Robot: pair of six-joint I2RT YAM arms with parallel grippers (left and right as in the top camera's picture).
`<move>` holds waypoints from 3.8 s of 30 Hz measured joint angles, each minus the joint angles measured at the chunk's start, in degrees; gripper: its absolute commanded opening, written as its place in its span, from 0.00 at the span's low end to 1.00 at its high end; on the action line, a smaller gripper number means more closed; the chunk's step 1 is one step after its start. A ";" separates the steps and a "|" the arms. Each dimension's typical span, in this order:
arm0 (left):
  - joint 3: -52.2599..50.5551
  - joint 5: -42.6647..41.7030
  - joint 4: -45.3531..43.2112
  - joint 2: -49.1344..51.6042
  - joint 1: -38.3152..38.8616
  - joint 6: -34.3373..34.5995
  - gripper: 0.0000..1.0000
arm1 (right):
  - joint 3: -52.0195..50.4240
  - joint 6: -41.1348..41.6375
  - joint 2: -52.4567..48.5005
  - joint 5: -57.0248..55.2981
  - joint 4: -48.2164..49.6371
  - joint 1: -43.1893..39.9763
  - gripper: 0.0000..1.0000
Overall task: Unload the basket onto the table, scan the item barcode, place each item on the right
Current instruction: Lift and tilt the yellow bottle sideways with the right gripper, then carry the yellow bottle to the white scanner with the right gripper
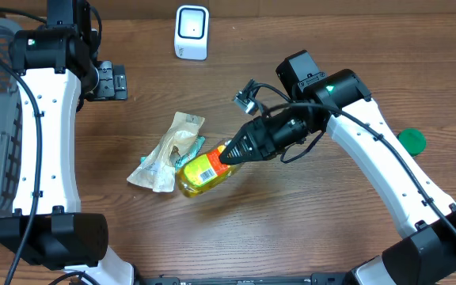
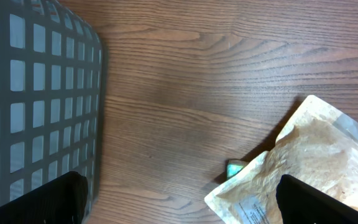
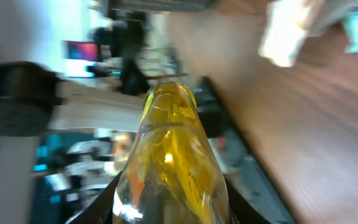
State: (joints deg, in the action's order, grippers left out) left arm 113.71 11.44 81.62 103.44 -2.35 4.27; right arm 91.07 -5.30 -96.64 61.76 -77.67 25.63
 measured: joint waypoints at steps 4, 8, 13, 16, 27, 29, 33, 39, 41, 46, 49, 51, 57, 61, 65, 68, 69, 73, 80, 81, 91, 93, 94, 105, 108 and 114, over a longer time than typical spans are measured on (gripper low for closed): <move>0.00 0.00 0.00 0.00 0.00 0.00 1.00 | 0.00 -1.11 0.00 -12.94 0.92 0.02 0.04; 0.00 0.00 0.00 0.00 0.00 0.00 1.00 | 0.00 -1.57 0.00 -27.56 5.09 0.02 0.06; 0.00 0.00 0.00 0.00 0.00 0.00 0.99 | 0.79 0.07 0.00 -38.64 8.31 0.02 0.06; 0.00 -0.02 0.00 0.00 0.00 0.00 1.00 | 5.81 1.20 -0.09 -44.00 3.67 0.02 0.06; 0.00 0.00 -0.02 0.00 0.00 0.00 0.99 | 28.72 0.17 0.61 -50.31 -3.93 0.76 0.08; 0.00 0.00 0.00 0.00 0.00 0.00 0.99 | 28.83 -0.09 0.46 -50.64 -2.38 1.09 0.08; 0.00 0.00 -0.02 0.00 0.00 0.00 1.00 | 28.83 -0.55 -2.10 -52.33 3.61 2.84 0.06; 0.00 0.00 0.00 0.00 0.00 0.00 0.99 | 28.81 -5.38 -10.75 -59.14 14.69 8.41 0.04; 0.00 0.00 -0.02 0.00 0.00 0.00 1.00 | 28.81 -8.61 -13.81 -60.76 18.67 9.77 0.04; 0.00 0.00 0.00 0.00 0.00 0.00 0.99 | 28.70 -15.98 -20.50 -64.39 29.51 11.28 0.04; 0.00 0.00 0.00 0.00 0.00 0.00 1.00 | 28.59 -19.89 -23.85 -66.75 35.39 11.08 0.04; 0.00 0.00 -0.02 0.00 0.00 0.00 1.00 | 28.52 -21.68 -25.62 -68.11 39.41 10.80 0.04; 0.00 0.00 0.00 0.00 0.00 0.00 1.00 | 28.52 -24.55 -30.53 -71.54 51.78 9.97 0.04; 0.00 0.00 -0.02 0.00 0.00 0.00 1.00 | 28.52 -28.59 -33.79 -72.59 58.62 9.60 0.04; 0.00 -0.02 0.00 0.00 0.00 0.00 1.00 | 28.52 -33.81 -37.00 -72.91 64.30 9.33 0.04; 0.00 0.00 0.00 0.00 0.00 0.00 1.00 | 28.48 -36.09 -38.93 -74.03 69.11 9.20 0.04; 0.00 0.00 0.00 0.00 0.00 0.00 1.00 | 28.48 -36.57 -39.45 -74.25 70.36 9.09 0.04; 0.00 0.00 0.00 0.00 0.00 0.00 0.99 | 28.48 -37.83 -40.63 -74.66 73.55 8.35 0.04; 0.00 0.00 0.00 0.00 0.00 0.00 0.99 | 28.48 -38.45 -42.49 -74.71 79.47 5.75 0.04; 0.00 -0.02 0.00 0.00 0.00 0.00 0.99 | 28.48 -38.45 -42.99 -74.64 81.05 5.35 0.04; 0.00 0.00 0.00 0.00 0.00 0.00 1.00 | 28.48 -38.80 -45.18 -74.79 86.09 4.94 0.04; 0.00 0.00 -0.02 0.00 0.00 0.00 0.99 | 28.48 -39.34 -45.20 -74.75 86.03 5.40 0.04; 0.00 0.00 0.00 0.00 0.00 0.00 1.00 | 28.48 -39.56 -45.20 -74.75 86.03 5.60 0.04; 0.00 0.00 0.00 0.00 0.00 0.00 1.00 | 28.48 -50.40 -47.21 -74.64 85.79 6.27 0.04; 0.00 0.00 0.00 0.00 0.00 0.00 1.00 | 28.48 -52.57 -48.78 -74.60 85.09 6.27 0.04; 0.00 0.00 0.00 0.00 0.00 0.00 1.00 | 28.48 -54.18 -49.35 -75.28 85.81 6.29 0.04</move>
State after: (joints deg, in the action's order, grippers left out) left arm 113.71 11.44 81.62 103.44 -2.35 4.27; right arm 119.55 -59.48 -145.99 -13.52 8.14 31.92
